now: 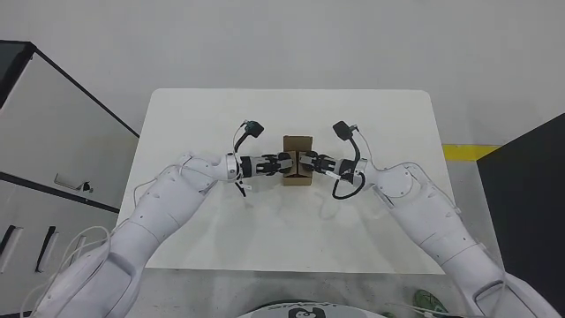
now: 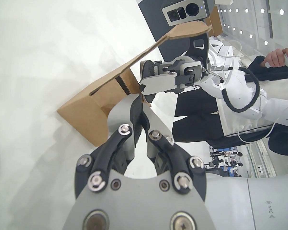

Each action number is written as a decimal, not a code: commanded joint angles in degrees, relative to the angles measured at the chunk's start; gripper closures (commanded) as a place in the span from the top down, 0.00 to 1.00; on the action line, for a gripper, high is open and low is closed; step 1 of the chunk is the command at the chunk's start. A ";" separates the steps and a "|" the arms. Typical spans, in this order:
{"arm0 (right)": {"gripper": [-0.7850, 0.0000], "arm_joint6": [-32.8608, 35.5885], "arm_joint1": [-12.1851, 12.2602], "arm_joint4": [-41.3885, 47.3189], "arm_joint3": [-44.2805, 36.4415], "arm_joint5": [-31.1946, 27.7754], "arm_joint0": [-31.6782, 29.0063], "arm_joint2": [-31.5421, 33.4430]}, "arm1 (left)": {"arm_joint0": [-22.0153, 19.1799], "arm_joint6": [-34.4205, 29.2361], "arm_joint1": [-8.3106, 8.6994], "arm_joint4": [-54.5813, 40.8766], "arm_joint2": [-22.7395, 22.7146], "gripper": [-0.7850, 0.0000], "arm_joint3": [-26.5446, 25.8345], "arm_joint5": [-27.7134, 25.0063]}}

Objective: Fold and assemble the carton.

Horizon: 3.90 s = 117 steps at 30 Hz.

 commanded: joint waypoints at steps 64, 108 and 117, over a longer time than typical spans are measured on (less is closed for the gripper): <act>0.00 1.26 -1.08 -1.56 -0.21 0.60 -0.18 1.53 | 0.40 -1.28 -0.84 1.11 -2.51 0.00 0.77 -0.91; 0.00 1.78 -1.35 -2.24 -0.86 1.31 -1.49 2.61 | 2.27 -1.40 -0.57 2.18 -4.37 0.00 -0.61 0.06; 0.00 3.11 -0.81 2.39 -1.83 -1.80 -2.81 5.81 | 2.86 -1.03 0.07 2.17 -6.29 0.53 -1.64 -1.37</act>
